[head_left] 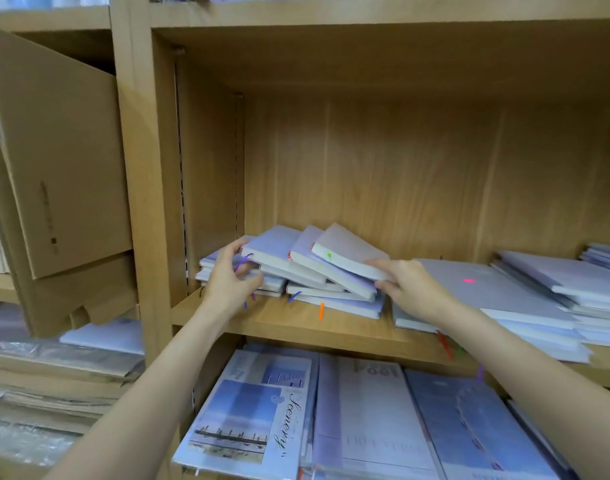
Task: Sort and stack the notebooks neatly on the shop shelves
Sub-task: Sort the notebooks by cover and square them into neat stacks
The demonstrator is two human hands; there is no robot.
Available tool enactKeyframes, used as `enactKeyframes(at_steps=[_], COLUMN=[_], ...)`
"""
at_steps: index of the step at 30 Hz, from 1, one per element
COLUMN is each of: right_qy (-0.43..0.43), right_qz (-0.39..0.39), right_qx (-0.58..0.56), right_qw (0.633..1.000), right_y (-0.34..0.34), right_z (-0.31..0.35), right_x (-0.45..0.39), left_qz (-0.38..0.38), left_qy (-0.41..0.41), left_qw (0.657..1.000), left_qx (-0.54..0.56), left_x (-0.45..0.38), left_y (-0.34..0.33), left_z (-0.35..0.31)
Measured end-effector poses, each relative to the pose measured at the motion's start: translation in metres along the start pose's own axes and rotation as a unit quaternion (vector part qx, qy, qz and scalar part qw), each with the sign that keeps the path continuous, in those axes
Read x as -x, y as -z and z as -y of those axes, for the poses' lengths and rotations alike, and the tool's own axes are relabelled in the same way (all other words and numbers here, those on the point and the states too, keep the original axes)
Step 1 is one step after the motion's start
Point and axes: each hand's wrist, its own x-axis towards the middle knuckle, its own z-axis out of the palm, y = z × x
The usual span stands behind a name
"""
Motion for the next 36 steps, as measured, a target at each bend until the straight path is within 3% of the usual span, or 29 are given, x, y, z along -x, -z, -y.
enactKeyframes(at_steps=[5,11,14,18,23,25,27,29,31,33,36], right_qy=[-0.030,-0.017,-0.006,0.049,0.196,0.213,0.197,0.152,0.141,0.121,0.037], right_qz=[0.053,-0.035,-0.108,-0.171,-0.251,-0.206,-0.117,-0.050,-0.036,-0.018,0.047], right_qx=[0.039,0.197,0.183,0.215,0.297,0.296,0.250,0.177,0.126,0.092,-0.063], right_qw=[0.997,0.980,0.977,0.960,0.900,0.908,0.941,0.971,0.981,0.988,0.996], right_y=[-0.005,-0.018,-0.017,0.014,0.030,0.013,-0.006,-0.016,-0.015,-0.014,-0.019], right_z=[0.014,0.021,0.018,0.030,0.051,0.052,0.054,0.050,0.044,0.037,0.024], right_x=[-0.011,-0.013,-0.008,-0.035,-0.067,-0.058,-0.048,-0.045,-0.047,-0.051,-0.050], left_qz=[0.008,0.011,0.018,0.020,0.007,-0.001,-0.010,0.007,0.032,0.057,0.068], left_qy=[-0.016,-0.044,-0.061,-0.065,-0.048,-0.072,-0.150,-0.251,-0.313,-0.287,-0.193], left_qw=[1.000,0.999,0.998,0.997,0.999,0.997,0.979,0.933,0.887,0.885,0.922], left_qx=[0.013,0.000,-0.005,-0.024,0.009,-0.025,-0.135,-0.258,-0.339,-0.361,-0.329], left_x=[0.004,0.009,0.012,0.006,0.000,0.002,0.007,0.009,0.001,-0.007,-0.010], left_y=[-0.002,-0.003,-0.008,-0.013,-0.012,-0.010,-0.005,-0.002,-0.003,-0.005,-0.009], left_z=[0.002,-0.003,-0.006,-0.005,-0.003,-0.003,-0.006,-0.008,-0.009,-0.012,-0.015])
